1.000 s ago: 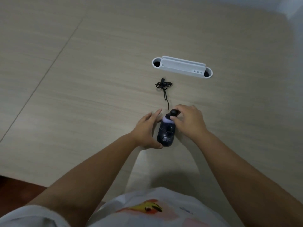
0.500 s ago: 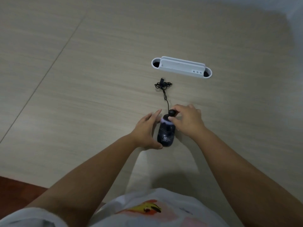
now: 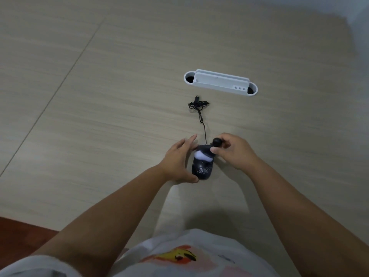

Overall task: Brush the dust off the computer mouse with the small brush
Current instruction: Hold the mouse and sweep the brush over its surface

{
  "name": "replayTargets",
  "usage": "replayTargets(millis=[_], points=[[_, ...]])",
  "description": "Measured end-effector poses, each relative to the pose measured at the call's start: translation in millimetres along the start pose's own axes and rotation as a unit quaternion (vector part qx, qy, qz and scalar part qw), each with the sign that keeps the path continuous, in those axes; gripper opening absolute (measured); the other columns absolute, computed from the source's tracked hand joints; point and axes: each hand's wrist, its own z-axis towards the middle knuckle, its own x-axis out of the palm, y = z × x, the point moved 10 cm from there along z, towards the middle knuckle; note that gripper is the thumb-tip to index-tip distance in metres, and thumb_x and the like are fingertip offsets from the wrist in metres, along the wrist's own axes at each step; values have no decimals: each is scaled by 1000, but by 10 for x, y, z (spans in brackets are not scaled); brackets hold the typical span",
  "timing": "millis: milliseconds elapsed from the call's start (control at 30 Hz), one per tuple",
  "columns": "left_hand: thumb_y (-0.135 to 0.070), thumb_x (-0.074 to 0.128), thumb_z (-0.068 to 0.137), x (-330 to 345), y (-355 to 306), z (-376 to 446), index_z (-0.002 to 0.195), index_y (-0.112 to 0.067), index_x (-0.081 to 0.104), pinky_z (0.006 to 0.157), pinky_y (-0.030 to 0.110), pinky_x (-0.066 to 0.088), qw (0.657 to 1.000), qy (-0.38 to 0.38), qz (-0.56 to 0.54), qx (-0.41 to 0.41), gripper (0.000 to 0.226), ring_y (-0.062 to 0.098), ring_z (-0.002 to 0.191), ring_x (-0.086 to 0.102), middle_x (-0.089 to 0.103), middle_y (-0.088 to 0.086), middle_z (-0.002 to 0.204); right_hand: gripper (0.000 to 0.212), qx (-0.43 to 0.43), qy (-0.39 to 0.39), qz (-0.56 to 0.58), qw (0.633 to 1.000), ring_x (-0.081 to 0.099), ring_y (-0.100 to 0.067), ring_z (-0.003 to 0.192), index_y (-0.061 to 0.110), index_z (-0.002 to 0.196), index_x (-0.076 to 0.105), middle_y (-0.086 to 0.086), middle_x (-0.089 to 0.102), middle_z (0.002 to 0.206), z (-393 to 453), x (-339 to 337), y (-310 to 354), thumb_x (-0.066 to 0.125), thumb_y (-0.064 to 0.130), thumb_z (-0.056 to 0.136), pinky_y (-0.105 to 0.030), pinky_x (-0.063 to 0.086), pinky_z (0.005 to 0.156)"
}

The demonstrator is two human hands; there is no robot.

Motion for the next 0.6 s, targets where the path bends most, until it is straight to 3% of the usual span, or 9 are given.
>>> replayTargets(millis=[100,200,300,400,533,600], points=[[-43,93,54,13,4,3,158,-40,-6,116,33,8,1000,3,-4,-3,143,17,154,4,26,-9,165,12,26,-72,-39,996,56,-21,92,34,89,62,7,65,84,-73,-142,-169,67,36,78,-42,42,91],[-43,92,53,11,1,3,157,-42,-5,118,36,12,1000,3,-6,-2,143,18,155,4,23,-5,166,12,25,-37,45,998,63,-23,85,33,81,62,6,68,80,-118,-64,-199,71,35,73,-46,49,88],[-44,93,53,24,11,9,157,-44,-5,118,38,12,1000,4,-5,-7,143,18,155,4,21,-5,166,11,29,-83,-31,996,55,-20,88,35,85,60,10,62,79,-119,-169,-199,68,38,78,-42,42,89],[-46,92,51,27,14,16,155,-47,-6,120,43,15,1000,5,-7,-9,143,19,155,5,22,-4,166,10,17,-39,37,998,61,-21,89,37,80,61,9,66,80,-104,-63,-140,70,37,74,-42,45,87],[-45,92,52,25,6,14,157,-44,-4,119,39,13,1000,4,-5,-2,142,18,155,5,23,-4,166,17,-28,-94,-117,988,52,-22,102,31,99,63,6,67,96,-138,-148,-15,63,36,83,-36,28,85],[-46,93,52,22,-9,4,157,-43,-4,119,37,13,1000,1,-1,3,143,18,154,6,25,-5,165,16,-59,-35,-102,992,53,-20,103,32,97,63,9,67,95,-153,-54,84,65,36,82,-36,27,87]])
